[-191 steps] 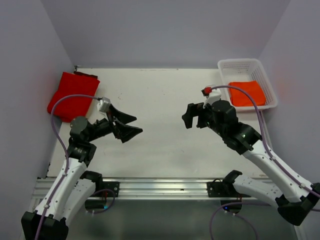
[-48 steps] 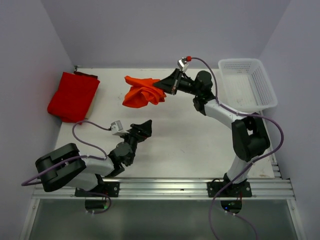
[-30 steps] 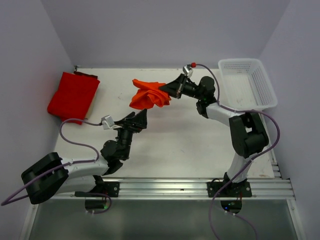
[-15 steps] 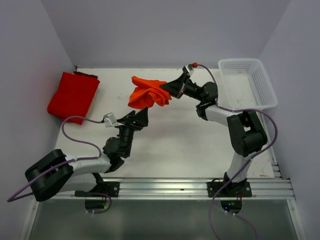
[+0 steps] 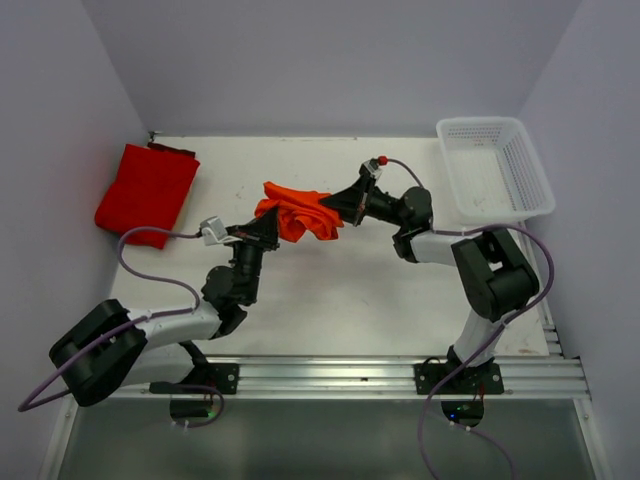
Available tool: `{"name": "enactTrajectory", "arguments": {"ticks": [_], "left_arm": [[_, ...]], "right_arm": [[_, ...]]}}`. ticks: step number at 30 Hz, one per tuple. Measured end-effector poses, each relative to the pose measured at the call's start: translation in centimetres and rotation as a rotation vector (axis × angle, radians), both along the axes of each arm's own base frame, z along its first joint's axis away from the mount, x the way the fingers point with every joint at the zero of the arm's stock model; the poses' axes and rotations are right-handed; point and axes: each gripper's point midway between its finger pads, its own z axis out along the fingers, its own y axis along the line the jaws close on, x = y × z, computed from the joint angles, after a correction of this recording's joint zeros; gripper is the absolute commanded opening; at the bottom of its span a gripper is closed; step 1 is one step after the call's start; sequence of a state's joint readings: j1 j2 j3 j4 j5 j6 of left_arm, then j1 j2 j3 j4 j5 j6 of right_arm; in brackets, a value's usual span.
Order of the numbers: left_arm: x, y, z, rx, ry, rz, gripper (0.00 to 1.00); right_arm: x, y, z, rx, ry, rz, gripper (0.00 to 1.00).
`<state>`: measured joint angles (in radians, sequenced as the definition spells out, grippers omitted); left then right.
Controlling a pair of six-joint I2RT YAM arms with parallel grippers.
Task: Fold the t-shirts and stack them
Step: Move the tshirt to the center of the board, then flatten the tshirt out
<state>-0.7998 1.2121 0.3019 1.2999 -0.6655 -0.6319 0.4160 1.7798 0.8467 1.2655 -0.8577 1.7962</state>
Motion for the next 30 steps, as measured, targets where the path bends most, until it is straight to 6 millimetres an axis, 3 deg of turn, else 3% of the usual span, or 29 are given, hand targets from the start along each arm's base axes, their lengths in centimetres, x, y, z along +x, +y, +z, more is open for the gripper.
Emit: {"name": "enactTrajectory", "arguments": {"ticks": [6,9,10,11,13,15,19,22,25,30], "left_arm": [[0.0,-0.1,0.3,-0.001,-0.012,-0.017,0.0],[-0.5,0.1,1.6,-0.018,-0.043,-0.032,0.0],[-1.0,0.3,3.1,-0.039,-0.076,-0.043,0.0],[-1.1,0.3,3.7,-0.047,-0.088,-0.048,0.0],[-1.7,0.4,6.9,-0.047,-0.126,-0.063,0.0],[-2.4,1.0,10.9,-0.049,-0.171,-0.055,0.0],[-4.5,2.9,20.3,-0.058,-0.283,-0.043,0.0],[-5.8,3.7,24.0,-0.04,-0.329,-0.052,0.0],[-5.9,3.0,24.7,0.009,-0.319,-0.084,0.0],[-4.7,0.7,22.1,0.118,-0.231,-0.142,0.0]], "right_arm": [[-0.2,-0.1,0.5,0.008,-0.006,0.003,0.0],[-0.2,-0.1,0.4,0.002,-0.021,0.005,0.02],[-0.3,-0.2,0.3,-0.005,-0.042,0.005,0.23],[-0.3,-0.2,0.2,-0.012,-0.068,0.005,0.33],[0.3,-0.4,-0.8,-0.083,-0.128,-0.028,0.58],[2.1,-0.8,-2.3,-0.217,-0.158,-0.109,0.68],[5.7,-2.8,-3.7,-0.541,-0.264,-0.291,0.72],[5.8,-4.2,-4.1,-0.701,-0.333,-0.325,0.74],[4.8,-5.1,-5.3,-0.801,-0.356,-0.31,0.74],[2.1,-4.8,-7.7,-0.866,-0.364,-0.239,0.74]]}}
